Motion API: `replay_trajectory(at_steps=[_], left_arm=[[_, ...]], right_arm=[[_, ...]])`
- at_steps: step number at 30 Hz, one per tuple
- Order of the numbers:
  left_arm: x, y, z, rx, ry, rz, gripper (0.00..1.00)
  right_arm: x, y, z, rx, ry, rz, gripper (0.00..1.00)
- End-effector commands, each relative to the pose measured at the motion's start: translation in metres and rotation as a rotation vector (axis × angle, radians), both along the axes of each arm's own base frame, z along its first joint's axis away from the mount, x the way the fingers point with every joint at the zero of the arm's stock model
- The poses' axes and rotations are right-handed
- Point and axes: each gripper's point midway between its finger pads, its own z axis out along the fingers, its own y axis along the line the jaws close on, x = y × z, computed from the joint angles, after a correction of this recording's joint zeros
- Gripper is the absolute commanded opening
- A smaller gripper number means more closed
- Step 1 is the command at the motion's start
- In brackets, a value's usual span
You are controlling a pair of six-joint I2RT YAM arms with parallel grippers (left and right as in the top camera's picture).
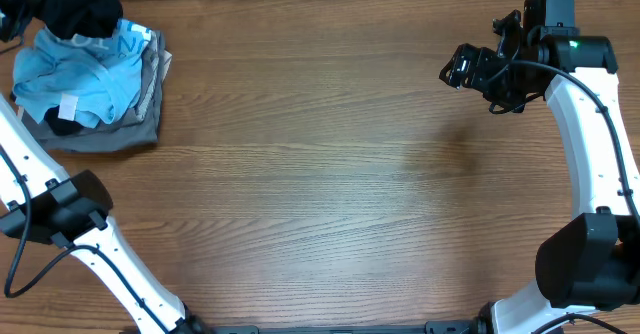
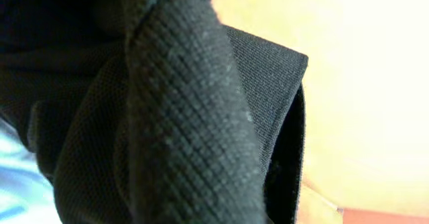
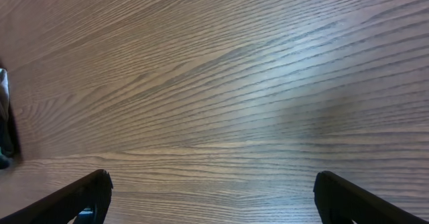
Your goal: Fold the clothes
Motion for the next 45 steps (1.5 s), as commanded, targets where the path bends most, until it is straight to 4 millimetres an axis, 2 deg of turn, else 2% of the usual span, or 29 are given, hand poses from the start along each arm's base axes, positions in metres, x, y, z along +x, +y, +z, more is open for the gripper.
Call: replay_trajectory(at_steps=[1, 4, 7, 13, 15, 16, 17, 18, 21, 27, 32, 34, 37, 38, 39, 43, 45], left_arm=[[0.014, 0.007, -0.006, -0.032, -0.015, 0.031, 0.04], [0.018, 0.015, -0.015, -0.035, 0.002, 0.071, 0.04], [0.009, 0.025, -0.038, -0.015, 0.105, 0.135, 0.04], [-0.037, 0.053, -0.084, 0.150, 0.375, 0.244, 0.13], [-0.070, 0.076, -0.103, 0.231, 0.541, 0.354, 0.16], [-0.078, 0.080, -0.106, 0.251, 0.579, 0.376, 0.37], [-0.086, 0.083, -0.109, 0.271, 0.618, 0.395, 0.79], [-0.093, 0.085, -0.111, 0.284, 0.648, 0.406, 1.00], [-0.103, 0.084, -0.115, 0.324, 0.696, 0.371, 1.00], [-0.106, 0.082, -0.115, 0.357, 0.705, 0.321, 1.00], [-0.103, 0.071, -0.096, 0.365, 0.636, 0.251, 1.00], [-0.103, 0.064, -0.081, 0.386, 0.590, 0.214, 1.00], [-0.110, 0.054, -0.046, 0.427, 0.509, 0.192, 1.00], [-0.116, 0.042, -0.017, 0.431, 0.437, 0.189, 1.00], [-0.120, 0.035, -0.001, 0.431, 0.394, 0.184, 1.00], [-0.138, 0.008, 0.052, 0.442, 0.251, 0.169, 1.00], [-0.148, 0.000, 0.071, 0.456, 0.208, 0.173, 1.00]], right_arm=[[0.000, -0.002, -0.004, -0.008, 0.006, -0.001, 1.00], [0.000, -0.002, -0.005, -0.008, 0.008, -0.001, 1.00], [0.000, -0.002, -0.005, -0.008, 0.008, -0.001, 1.00], [0.000, -0.002, -0.004, -0.008, 0.007, -0.001, 1.00], [0.000, -0.002, -0.004, -0.008, 0.007, -0.001, 1.00], [0.000, -0.002, -0.005, -0.008, 0.007, -0.001, 1.00], [0.000, -0.002, -0.005, -0.008, 0.006, -0.001, 1.00], [0.001, -0.002, -0.005, -0.008, 0.005, -0.001, 1.00], [0.002, -0.002, -0.005, -0.008, 0.002, -0.001, 1.00], [0.002, -0.002, -0.005, -0.008, 0.004, -0.001, 1.00], [0.002, -0.002, -0.005, -0.008, 0.002, -0.001, 1.00], [0.002, -0.001, -0.004, -0.004, 0.000, 0.002, 1.00], [0.002, 0.004, -0.002, -0.025, -0.021, 0.060, 1.00], [0.001, 0.010, 0.004, -0.041, -0.051, 0.121, 1.00], [0.001, 0.014, 0.012, -0.050, -0.075, 0.152, 1.00], [0.000, 0.023, 0.049, -0.067, -0.178, 0.185, 1.00], [-0.004, 0.025, 0.079, -0.074, -0.253, 0.189, 1.00]])
